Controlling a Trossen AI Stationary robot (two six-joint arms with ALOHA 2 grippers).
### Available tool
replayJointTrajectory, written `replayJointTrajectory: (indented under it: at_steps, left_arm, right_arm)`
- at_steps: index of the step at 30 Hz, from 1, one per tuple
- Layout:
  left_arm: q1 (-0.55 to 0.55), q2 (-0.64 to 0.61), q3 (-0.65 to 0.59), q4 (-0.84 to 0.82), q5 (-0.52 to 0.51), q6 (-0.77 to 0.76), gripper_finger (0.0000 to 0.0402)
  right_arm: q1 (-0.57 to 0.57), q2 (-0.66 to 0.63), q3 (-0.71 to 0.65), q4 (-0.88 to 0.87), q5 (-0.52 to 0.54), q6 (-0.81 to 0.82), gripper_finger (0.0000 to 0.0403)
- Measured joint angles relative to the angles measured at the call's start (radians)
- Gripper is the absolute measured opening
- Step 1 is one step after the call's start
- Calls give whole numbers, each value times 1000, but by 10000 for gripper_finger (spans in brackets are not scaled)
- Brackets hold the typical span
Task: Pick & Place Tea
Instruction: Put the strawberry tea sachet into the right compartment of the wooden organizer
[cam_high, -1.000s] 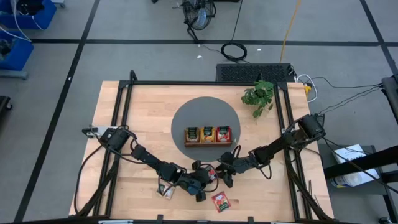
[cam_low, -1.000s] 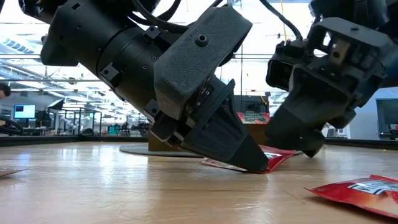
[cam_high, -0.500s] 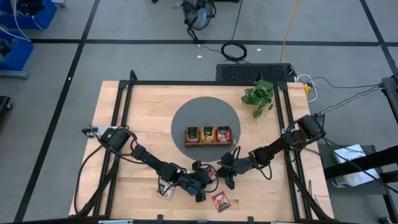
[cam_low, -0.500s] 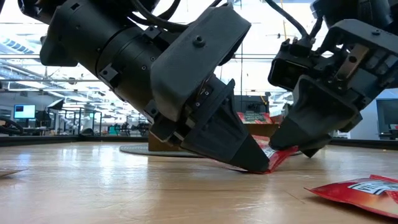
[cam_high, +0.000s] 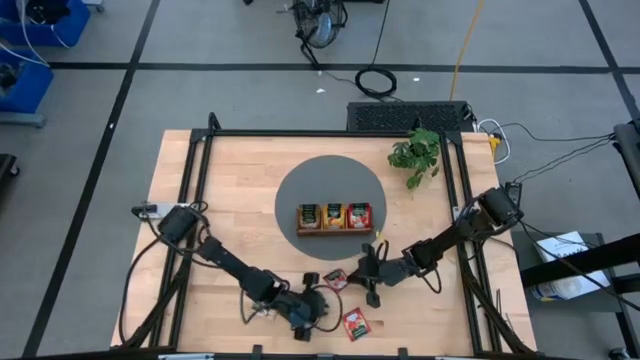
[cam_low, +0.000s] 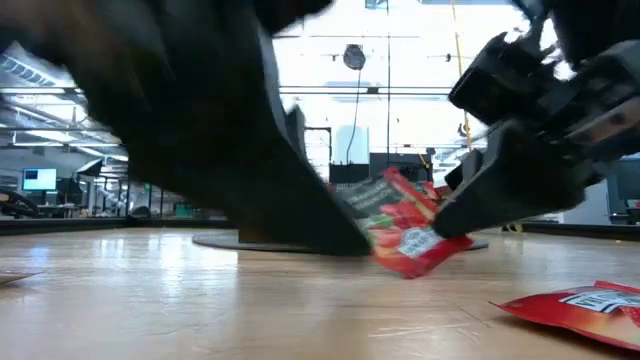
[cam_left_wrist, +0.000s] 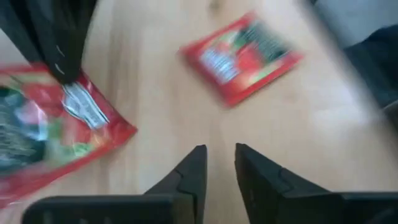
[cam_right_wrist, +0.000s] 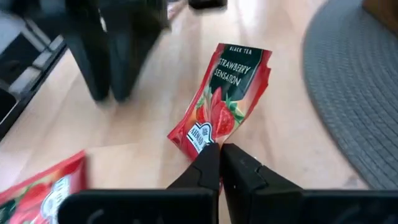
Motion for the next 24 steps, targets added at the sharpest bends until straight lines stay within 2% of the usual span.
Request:
replayJointTrajectory:
  at_steps: [3,7,11,14,19,24]
  left_arm:
    - [-24,-73,2,-29,-31,3,111]
    - [-59,-176,3,-79,-143,38,135]
    - [-82,-325,7,-111,-264,50,135]
    - [-83,-389,8,-127,-338,27,128]
    - [-71,-386,7,-109,-405,68,121]
    - [-55,-338,6,-24,-401,144,132]
  right_arm:
    - [17,-13,0,-1,21,-63,1]
    - [17,-89,0,-8,52,-237,1]
    - [15,-243,1,-21,52,-433,0]
    - [61,-345,1,-62,78,-544,0]
    - [159,-385,2,-114,252,-646,0]
    - [258,-358,2,-114,423,-748,0]
